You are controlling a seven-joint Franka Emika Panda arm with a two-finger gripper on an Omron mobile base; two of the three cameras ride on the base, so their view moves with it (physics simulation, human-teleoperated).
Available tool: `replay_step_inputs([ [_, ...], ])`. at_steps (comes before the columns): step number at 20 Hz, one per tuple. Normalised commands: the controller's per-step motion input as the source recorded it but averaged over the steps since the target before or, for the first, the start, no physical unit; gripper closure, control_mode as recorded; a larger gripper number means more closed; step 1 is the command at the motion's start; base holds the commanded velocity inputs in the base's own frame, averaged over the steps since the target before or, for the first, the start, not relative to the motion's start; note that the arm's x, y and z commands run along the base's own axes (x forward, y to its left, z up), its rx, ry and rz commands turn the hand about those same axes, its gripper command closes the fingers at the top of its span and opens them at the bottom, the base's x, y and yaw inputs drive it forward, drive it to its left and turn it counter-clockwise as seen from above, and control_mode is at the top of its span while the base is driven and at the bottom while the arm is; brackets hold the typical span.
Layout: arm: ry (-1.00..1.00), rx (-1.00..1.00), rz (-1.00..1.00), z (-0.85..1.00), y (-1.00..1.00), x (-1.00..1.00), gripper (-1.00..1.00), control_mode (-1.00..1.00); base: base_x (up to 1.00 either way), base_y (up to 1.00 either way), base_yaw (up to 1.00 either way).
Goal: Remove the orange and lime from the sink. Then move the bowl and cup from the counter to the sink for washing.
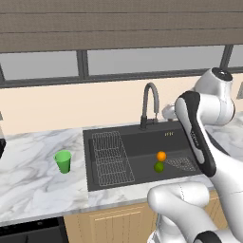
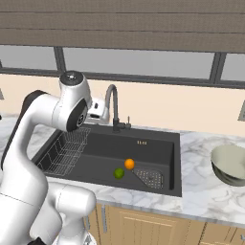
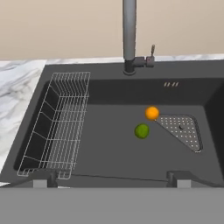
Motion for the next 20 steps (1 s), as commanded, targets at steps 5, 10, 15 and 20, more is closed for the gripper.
replay_step_inputs([
  [5,0.00,0.00,-0.04,-0.03,-0.15,-0.10,-1.00,-1.00,0.00,0.00,0.00],
  [10,0.00,0.01,-0.06,-0.05,-0.12,-0.08,-1.00,-1.00,0.00,0.00,0.00],
  [15,0.00,0.00,-0.06,-0.09,-0.10,-0.07,-1.00,-1.00,0.00,0.00,0.00],
  [20,0.03,0.00,-0.02,-0.13,-0.06,-0.02,-1.00,-1.00,0.00,0.00,0.00],
])
